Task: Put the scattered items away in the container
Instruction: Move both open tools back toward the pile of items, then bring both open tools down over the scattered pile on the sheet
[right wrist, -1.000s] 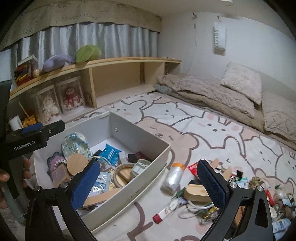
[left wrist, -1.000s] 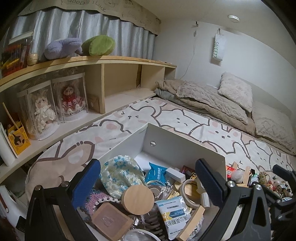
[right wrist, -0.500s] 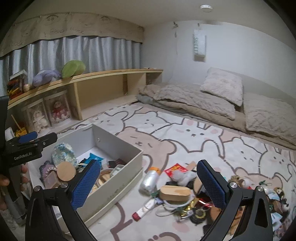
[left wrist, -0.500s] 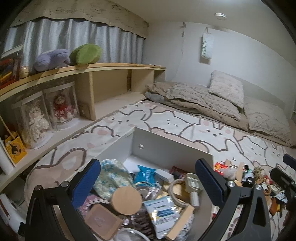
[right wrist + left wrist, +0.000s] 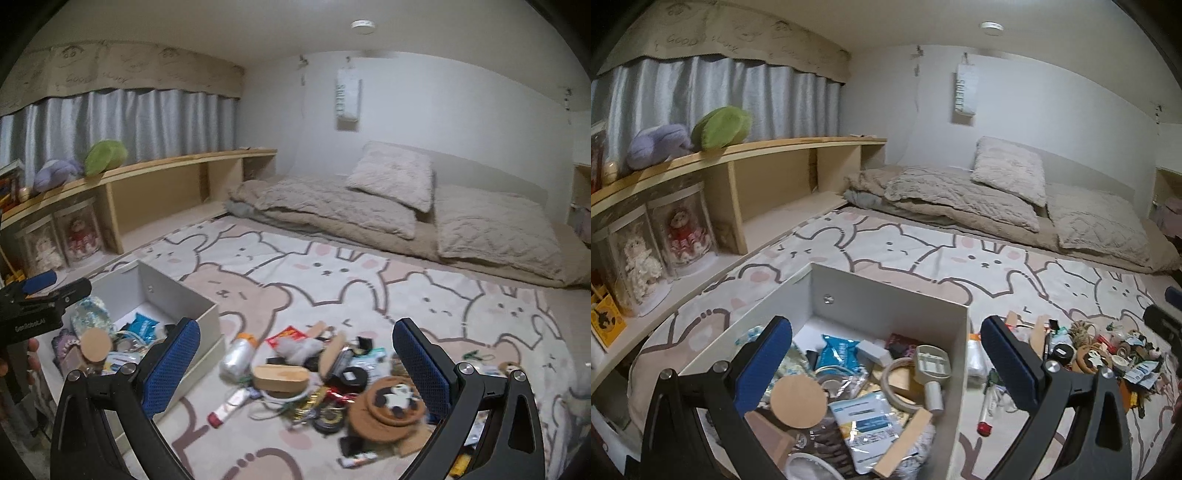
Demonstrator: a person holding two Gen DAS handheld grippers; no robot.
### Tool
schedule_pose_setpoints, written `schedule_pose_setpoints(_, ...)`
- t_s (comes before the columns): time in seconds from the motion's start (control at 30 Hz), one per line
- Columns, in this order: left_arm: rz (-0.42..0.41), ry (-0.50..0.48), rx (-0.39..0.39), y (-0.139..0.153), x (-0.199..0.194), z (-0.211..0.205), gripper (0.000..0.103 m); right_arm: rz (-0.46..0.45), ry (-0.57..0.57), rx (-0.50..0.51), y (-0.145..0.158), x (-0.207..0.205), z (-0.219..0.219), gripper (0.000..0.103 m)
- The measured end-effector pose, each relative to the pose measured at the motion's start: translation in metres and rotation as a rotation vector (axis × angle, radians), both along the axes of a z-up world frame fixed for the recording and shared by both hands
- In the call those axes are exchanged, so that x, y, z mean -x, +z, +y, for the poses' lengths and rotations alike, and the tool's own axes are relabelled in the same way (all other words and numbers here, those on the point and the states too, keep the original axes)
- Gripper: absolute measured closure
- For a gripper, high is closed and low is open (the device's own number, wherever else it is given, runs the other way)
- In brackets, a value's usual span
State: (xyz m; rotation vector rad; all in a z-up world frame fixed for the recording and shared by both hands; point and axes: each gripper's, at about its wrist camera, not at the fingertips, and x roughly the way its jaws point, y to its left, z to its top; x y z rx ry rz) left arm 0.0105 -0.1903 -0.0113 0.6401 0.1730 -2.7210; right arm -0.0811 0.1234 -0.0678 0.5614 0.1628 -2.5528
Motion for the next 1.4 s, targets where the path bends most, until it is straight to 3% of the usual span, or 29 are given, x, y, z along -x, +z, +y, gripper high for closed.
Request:
schedule_pose_setpoints(0.47,0.019,-0.142,0.007,0.007,0.011,0.044,0.0,0.042,-0.175,-0.022,0.001,-0.004,0.064,0.0)
schedule_pose_setpoints(1.07,-0.026,-0.341,0.011,-0.008,0.035,0.113,0.0,0.049,-0.286,0.015,-0.008,-0.009,0.119,0.0)
schedule_pose_setpoints(1.4,0.011,-0.332,-0.054,-0.014,0.042,0.118,0.0,0.022,-0.341,0.046,-0.021,-0.004,0.142,0.0)
